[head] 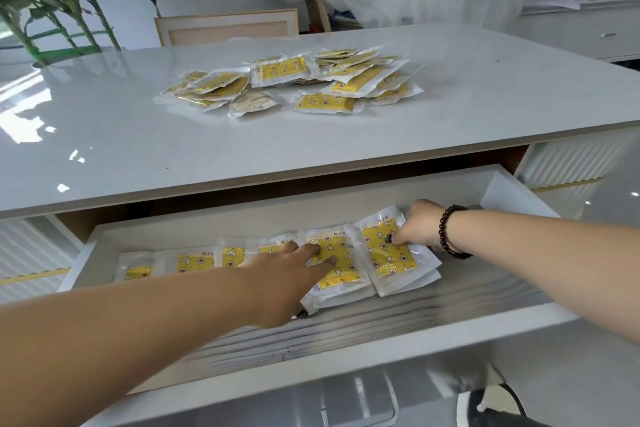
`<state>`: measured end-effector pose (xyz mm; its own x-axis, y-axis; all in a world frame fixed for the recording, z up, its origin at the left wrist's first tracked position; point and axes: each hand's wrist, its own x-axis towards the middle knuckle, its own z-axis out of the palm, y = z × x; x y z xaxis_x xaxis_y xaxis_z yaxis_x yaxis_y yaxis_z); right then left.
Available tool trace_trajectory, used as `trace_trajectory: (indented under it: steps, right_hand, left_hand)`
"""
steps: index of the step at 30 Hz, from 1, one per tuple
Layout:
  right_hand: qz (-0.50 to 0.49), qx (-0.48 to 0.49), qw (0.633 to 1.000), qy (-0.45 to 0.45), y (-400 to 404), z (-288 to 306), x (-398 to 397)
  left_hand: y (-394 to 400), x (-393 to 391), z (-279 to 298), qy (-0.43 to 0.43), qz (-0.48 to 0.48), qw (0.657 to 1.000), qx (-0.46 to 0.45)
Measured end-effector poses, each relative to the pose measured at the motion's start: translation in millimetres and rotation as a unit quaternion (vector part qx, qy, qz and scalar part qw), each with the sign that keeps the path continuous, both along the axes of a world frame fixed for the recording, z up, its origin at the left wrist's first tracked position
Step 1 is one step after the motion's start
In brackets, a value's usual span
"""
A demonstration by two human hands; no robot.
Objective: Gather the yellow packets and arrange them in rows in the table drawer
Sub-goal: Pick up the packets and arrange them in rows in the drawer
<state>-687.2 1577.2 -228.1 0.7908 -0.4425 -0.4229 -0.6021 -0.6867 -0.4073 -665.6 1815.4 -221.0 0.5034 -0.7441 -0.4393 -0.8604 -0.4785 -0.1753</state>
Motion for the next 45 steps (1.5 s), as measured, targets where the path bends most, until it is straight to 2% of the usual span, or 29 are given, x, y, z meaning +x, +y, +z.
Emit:
trace_trajectory:
  steps: [3,5,8,10,12,16,18,21,23,25,27,28,29,31,34,36,39,42,44,45]
  right_hand:
    - [0.034,-0.029,0.999,0.018,5,0,0]
    - [0.078,-0.081,0.992,0.052,10,5,-2]
    - [0.148,-0.176,0.971,0.072,19,25,-3]
    - [0.177,-0.204,0.961,0.061,26,43,-2]
    - [0.192,-0.163,0.966,0.056,33,66,0]
    - [0.205,0.001,0.975,0.082,47,107,6]
    - [0.236,0.035,0.965,0.107,49,124,12]
    - [0.265,0.092,0.952,0.123,46,148,23]
    - [0.235,0.126,0.963,0.039,43,152,37]
    - [0.157,0.106,0.969,-0.157,37,141,55]
    - [0.096,-0.034,0.940,-0.325,29,121,73]
    - [0.089,-0.107,0.923,-0.360,26,110,82]
    - [0.089,-0.148,0.912,-0.373,24,101,87]
    - [0.081,-0.160,0.916,-0.360,21,91,97]
    - [0.102,-0.177,0.930,-0.307,22,89,111]
    - [0.137,-0.211,0.925,-0.285,24,90,115]
    - [0.174,-0.233,0.903,-0.316,24,90,111]
    - [0.212,-0.286,0.865,-0.354,28,90,108]
    - [0.217,-0.300,0.847,-0.380,30,90,107]
    - [0.223,-0.284,0.839,-0.407,32,89,106]
  left_hand:
    - [3,2,-4,0.003,-0.003,1.000,-0.001]
    - [4,1,-4,0.007,-0.007,1.000,-0.015]
    - [3,0,13,0.002,-0.001,0.994,-0.105]
    - [2,3,30,-0.021,-0.009,0.981,-0.193]
    - [1,8,49,-0.060,-0.025,0.955,-0.290]
    - [1,20,79,-0.094,0.006,0.890,-0.446]
    - [-2,33,87,-0.107,0.049,0.861,-0.494]
    - [-8,66,88,-0.085,0.124,0.841,-0.520]
    - [-11,91,83,-0.087,0.170,0.836,-0.514]
    - [-15,111,80,-0.099,0.236,0.832,-0.492]
    - [-18,126,80,-0.122,0.291,0.815,-0.485]
    - [-19,133,81,-0.129,0.312,0.807,-0.484]
    - [-19,140,81,-0.132,0.328,0.801,-0.484]
    - [-19,151,81,-0.119,0.350,0.797,-0.478]
    - [-18,160,82,-0.109,0.352,0.818,-0.441]
    - [-18,164,82,-0.130,0.338,0.832,-0.420]
    - [-16,165,82,-0.175,0.338,0.819,-0.430]
    - [-15,153,86,-0.198,0.314,0.785,-0.496]
    - [-11,144,88,-0.153,0.290,0.736,-0.593]
    - [-8,140,89,-0.117,0.283,0.697,-0.648]
